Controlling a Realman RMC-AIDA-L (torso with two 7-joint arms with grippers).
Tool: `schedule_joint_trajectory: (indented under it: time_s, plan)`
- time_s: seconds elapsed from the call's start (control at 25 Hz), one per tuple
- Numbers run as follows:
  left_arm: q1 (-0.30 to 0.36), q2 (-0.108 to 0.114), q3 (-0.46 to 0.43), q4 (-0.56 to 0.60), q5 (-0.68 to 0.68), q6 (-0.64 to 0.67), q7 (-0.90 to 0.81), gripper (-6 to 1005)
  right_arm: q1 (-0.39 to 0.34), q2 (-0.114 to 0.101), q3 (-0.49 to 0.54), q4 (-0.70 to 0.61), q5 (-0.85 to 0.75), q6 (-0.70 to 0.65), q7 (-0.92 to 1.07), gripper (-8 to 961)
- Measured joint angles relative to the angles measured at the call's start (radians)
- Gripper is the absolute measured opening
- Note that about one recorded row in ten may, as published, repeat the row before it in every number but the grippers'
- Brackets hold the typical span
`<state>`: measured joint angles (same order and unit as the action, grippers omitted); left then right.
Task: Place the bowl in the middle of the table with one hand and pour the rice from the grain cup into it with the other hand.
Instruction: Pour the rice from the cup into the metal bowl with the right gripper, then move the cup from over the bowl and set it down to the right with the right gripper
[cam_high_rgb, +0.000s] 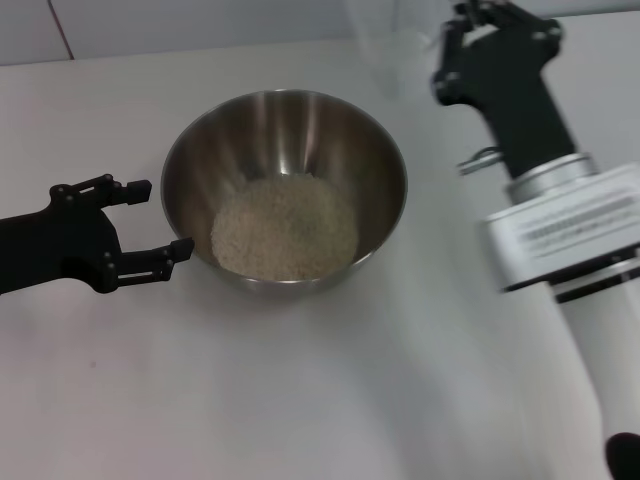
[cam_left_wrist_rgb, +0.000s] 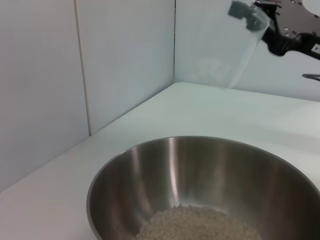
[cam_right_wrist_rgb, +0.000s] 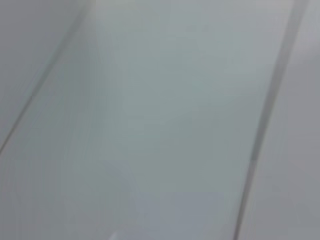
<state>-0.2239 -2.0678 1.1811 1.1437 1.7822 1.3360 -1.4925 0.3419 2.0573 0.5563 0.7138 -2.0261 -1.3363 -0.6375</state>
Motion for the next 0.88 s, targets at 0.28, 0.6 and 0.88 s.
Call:
schedule_joint_trajectory:
  time_s: [0.28, 0.6, 0.88]
  plan:
    - [0.003, -0.001, 0.001, 0.004, 0.0, 0.0, -0.002, 862, -0.008, 0.011, 0.05, -0.22, -0.012, -0.093, 0.411, 15]
    - [-0.007, -0.001, 0.002, -0.001, 0.0, -0.004, -0.003, 862, 0.069, 0.024, 0.063, -0.496, -0.012, 0.088, 0.705, 16]
    - [-0.017, -0.002, 0.002, -0.007, 0.0, -0.005, -0.003, 862, 0.12, 0.023, 0.023, -0.532, -0.017, 0.246, 0.733, 33]
